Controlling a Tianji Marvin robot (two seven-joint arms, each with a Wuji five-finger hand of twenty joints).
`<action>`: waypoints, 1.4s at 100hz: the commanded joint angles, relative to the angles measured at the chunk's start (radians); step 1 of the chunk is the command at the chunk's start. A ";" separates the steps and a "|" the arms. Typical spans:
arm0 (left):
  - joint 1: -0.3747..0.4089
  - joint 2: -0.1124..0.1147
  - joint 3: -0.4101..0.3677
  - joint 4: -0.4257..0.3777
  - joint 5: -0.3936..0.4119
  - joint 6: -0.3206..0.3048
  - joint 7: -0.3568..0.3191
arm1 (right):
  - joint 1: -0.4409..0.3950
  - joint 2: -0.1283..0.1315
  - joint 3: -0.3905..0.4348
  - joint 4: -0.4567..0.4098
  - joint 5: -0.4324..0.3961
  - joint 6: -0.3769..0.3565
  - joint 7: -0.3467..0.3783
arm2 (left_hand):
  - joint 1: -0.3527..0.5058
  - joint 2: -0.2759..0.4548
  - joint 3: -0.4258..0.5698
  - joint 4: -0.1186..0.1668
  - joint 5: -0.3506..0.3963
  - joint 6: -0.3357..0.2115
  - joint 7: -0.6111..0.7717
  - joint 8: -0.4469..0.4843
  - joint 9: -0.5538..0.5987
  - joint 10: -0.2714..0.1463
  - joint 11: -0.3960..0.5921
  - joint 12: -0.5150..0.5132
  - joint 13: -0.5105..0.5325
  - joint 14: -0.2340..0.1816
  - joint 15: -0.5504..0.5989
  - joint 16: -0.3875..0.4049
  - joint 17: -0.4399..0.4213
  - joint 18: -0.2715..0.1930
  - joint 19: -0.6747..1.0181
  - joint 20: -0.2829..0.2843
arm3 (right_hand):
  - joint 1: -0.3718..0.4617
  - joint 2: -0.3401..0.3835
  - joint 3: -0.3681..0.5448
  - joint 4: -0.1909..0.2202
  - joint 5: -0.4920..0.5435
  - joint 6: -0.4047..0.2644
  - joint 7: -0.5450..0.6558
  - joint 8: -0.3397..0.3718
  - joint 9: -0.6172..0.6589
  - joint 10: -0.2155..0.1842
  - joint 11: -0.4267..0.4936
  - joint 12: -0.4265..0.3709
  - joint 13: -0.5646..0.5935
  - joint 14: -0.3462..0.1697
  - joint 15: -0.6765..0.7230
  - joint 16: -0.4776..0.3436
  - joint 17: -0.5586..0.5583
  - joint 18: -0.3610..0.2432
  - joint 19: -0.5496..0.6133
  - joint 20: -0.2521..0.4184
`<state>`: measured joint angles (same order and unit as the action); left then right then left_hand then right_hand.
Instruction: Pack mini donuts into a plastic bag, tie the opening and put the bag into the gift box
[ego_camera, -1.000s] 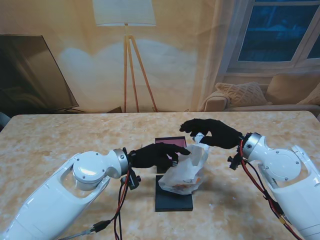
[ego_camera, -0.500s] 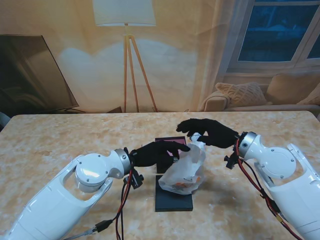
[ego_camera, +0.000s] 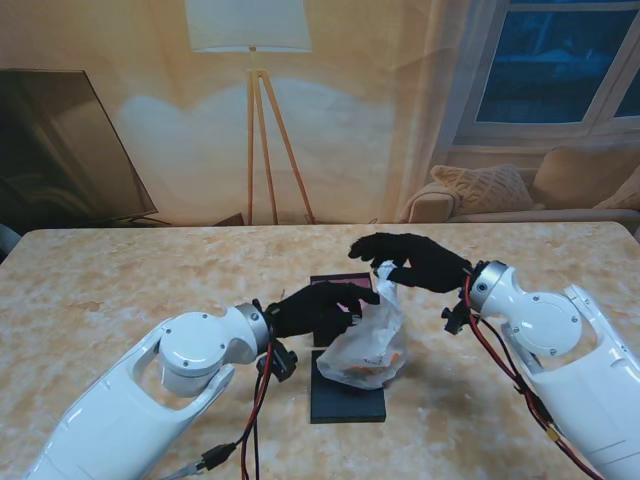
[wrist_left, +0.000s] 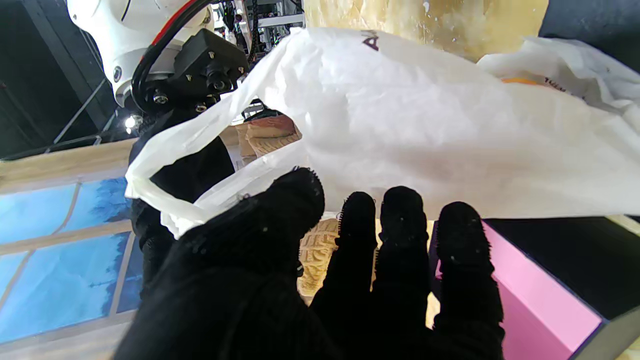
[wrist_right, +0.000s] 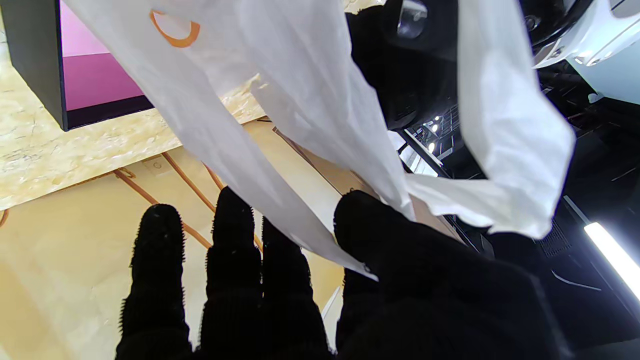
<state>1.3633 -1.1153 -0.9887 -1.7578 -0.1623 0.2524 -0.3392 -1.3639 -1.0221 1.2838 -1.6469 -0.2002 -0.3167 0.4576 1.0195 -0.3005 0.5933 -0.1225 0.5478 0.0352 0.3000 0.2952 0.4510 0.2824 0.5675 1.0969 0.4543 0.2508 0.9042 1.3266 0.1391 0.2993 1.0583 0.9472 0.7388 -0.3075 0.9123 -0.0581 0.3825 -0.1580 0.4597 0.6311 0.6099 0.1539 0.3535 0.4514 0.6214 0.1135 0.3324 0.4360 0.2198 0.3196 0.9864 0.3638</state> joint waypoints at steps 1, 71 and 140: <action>0.010 -0.009 0.001 -0.010 -0.024 0.017 -0.011 | -0.005 -0.007 -0.006 -0.011 -0.007 0.005 0.014 | 0.026 -0.028 0.023 -0.024 0.038 -0.037 0.033 0.018 -0.010 -0.022 0.007 0.021 -0.003 -0.016 0.011 0.019 -0.004 -0.030 0.004 -0.008 | 0.001 0.039 -0.019 0.027 -0.013 0.010 -0.011 -0.003 -0.038 0.002 -0.004 -0.006 -0.025 0.003 -0.011 -0.022 -0.015 0.015 -0.005 0.008; 0.022 -0.025 0.002 -0.023 -0.081 0.068 0.023 | -0.016 -0.006 -0.007 -0.030 -0.008 0.036 0.026 | 0.061 0.000 -0.018 -0.022 -0.094 -0.063 -0.008 -0.026 -0.023 -0.018 -0.013 0.076 -0.010 -0.029 0.034 0.059 -0.011 -0.043 0.020 0.004 | 0.036 0.123 -0.061 0.053 -0.063 0.082 -0.073 -0.007 -0.096 0.034 -0.030 -0.020 -0.084 0.025 -0.042 -0.038 -0.090 0.051 -0.028 -0.003; 0.018 -0.045 0.004 0.000 -0.152 0.092 0.052 | -0.026 -0.017 -0.019 -0.054 -0.001 0.127 0.005 | 0.155 -0.081 -0.016 -0.044 -0.034 -0.120 0.048 0.012 0.082 -0.041 -0.050 0.176 0.060 -0.034 0.057 0.161 0.025 -0.034 0.042 0.010 | 0.097 0.232 -0.203 0.057 -0.148 0.265 -0.244 -0.026 -0.163 0.104 -0.061 -0.039 -0.141 0.057 -0.089 -0.058 -0.148 0.072 -0.068 -0.015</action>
<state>1.3784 -1.1528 -0.9824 -1.7548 -0.3059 0.3470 -0.2705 -1.3803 -1.0323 1.2747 -1.6923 -0.1980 -0.1987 0.4449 1.1344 -0.3611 0.5825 -0.1464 0.5493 -0.0283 0.3628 0.3184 0.5125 0.2677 0.5288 1.2515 0.4850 0.2485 0.9441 1.4542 0.1584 0.2882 1.0816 0.9470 0.8084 -0.1167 0.7192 -0.0118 0.2578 0.0867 0.2571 0.6282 0.4806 0.2425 0.3030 0.4251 0.5022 0.1646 0.2695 0.4096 0.0958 0.3786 0.9369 0.3638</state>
